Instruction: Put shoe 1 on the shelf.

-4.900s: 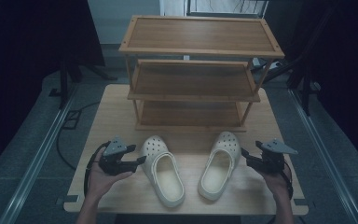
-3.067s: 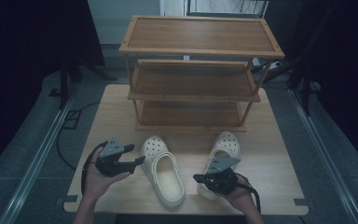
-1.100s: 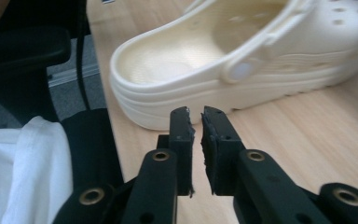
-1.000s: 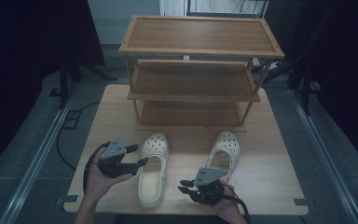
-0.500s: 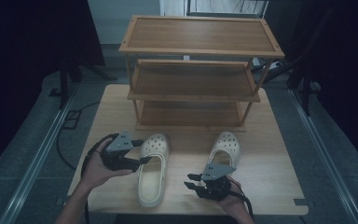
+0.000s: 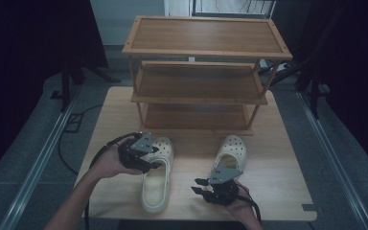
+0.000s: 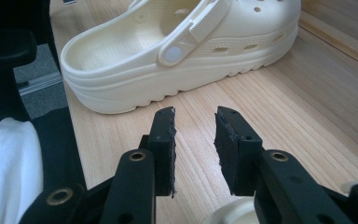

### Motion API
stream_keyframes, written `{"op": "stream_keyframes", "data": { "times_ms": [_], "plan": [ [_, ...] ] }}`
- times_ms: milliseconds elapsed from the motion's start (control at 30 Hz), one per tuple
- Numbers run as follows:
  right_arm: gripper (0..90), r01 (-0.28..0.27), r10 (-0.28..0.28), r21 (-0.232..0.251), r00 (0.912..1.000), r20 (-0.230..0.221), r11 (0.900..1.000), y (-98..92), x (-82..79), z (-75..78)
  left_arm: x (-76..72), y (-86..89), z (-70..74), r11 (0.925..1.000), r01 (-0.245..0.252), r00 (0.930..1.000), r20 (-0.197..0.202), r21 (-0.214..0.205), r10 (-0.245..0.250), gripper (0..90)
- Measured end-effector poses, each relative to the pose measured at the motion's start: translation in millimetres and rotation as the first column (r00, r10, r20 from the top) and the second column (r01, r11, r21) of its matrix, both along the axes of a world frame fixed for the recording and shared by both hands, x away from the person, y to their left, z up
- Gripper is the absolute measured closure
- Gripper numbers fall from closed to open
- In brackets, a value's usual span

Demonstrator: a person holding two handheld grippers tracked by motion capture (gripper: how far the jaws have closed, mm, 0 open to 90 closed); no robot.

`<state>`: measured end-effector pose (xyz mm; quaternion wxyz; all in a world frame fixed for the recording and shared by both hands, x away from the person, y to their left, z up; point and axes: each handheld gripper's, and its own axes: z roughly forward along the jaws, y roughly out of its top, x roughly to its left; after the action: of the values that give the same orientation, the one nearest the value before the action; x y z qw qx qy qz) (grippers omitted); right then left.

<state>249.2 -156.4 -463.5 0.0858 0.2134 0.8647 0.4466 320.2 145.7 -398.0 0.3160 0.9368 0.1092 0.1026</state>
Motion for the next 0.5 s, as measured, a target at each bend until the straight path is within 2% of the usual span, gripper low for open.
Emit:
{"op": "stream_keyframes", "data": {
  "times_ms": [67,167,233,267,300,333,367,400,500],
  "plan": [
    [68.1,0.003,-0.003,-0.004,1.0000,-0.001,1.0000,0.0,0.7,-1.1,4.4,-4.8,-3.0,0.9984,0.034,0.9994,-0.002,0.045,-0.034,47.7],
    [68.1,0.007,-0.007,-0.008,1.0000,-0.007,0.9999,0.6,0.9,-2.1,8.7,-8.3,-5.9,0.9957,0.063,0.9980,-0.004,0.068,-0.062,50.0],
    [68.1,0.005,-0.005,-0.010,1.0000,-0.007,0.9999,0.9,0.8,-2.3,12.4,-13.1,-10.2,0.9909,0.072,0.9974,-0.002,0.113,-0.073,51.1],
    [68.1,0.003,-0.003,-0.011,1.0000,-0.007,0.9999,1.6,0.2,-2.2,14.4,-17.2,-13.0,0.9870,0.083,0.9965,-0.003,0.138,-0.083,54.8],
    [68.1,0.002,-0.002,-0.011,1.0000,-0.007,0.9999,1.5,0.1,-2.1,14.4,-17.2,-13.0,0.9870,0.083,0.9965,-0.003,0.138,-0.083,56.7],
    [68.1,0.001,-0.001,-0.011,1.0000,-0.008,0.9999,1.6,0.0,-2.2,15.9,-22.0,-16.0,0.9787,0.089,0.9956,0.012,0.185,-0.092,59.8],
    [68.1,0.001,-0.001,-0.011,1.0000,-0.008,0.9999,1.6,0.0,-2.2,15.9,-22.0,-16.0,0.9787,0.089,0.9956,0.012,0.185,-0.092,63.0],
    [68.1,0.001,-0.001,-0.011,1.0000,-0.007,0.9999,1.6,0.1,-2.3,16.8,-25.0,-18.7,0.9734,0.082,0.9956,0.026,0.214,-0.090,66.4],
    [68.1,-0.005,0.005,-0.001,0.9999,-0.015,1.0000,1.2,0.0,-1.9,17.9,-27.8,-20.3,0.9683,0.086,0.9939,0.048,0.235,-0.100,69.3]
  ]
}}
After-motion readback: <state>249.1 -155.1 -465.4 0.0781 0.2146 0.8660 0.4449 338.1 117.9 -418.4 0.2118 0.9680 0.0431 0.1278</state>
